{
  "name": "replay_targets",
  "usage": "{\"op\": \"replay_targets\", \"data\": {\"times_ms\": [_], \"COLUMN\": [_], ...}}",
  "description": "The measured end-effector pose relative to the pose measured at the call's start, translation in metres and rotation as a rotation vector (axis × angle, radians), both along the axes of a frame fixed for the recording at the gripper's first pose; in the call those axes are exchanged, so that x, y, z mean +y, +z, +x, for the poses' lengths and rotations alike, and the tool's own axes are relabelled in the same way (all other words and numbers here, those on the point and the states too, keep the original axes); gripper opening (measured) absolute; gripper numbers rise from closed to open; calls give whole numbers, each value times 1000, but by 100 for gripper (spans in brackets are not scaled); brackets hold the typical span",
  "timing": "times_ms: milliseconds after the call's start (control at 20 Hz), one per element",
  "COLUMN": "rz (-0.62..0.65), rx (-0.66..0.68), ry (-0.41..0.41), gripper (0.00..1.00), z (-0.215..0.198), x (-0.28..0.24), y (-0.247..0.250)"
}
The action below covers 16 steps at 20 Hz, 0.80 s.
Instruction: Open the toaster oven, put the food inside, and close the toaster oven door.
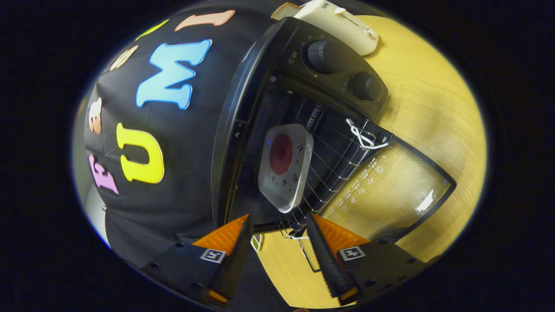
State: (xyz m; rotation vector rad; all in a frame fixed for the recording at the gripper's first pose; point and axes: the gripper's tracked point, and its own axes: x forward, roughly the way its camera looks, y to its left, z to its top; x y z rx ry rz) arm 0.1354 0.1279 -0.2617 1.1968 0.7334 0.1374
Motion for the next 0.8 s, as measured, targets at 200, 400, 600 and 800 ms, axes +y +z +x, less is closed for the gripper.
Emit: {"op": "replay_targets", "data": {"times_ms": [200, 400, 600, 800], "rz": [-174, -401, -563, -672], "rx": [-11, -66, -91, -41], "ry": [147, 324, 424, 446], "gripper": [97, 98, 98, 98], "z": [-29, -51, -66, -77], "x": [8, 15, 21, 17], "y": [-7, -11, -19, -35]}}
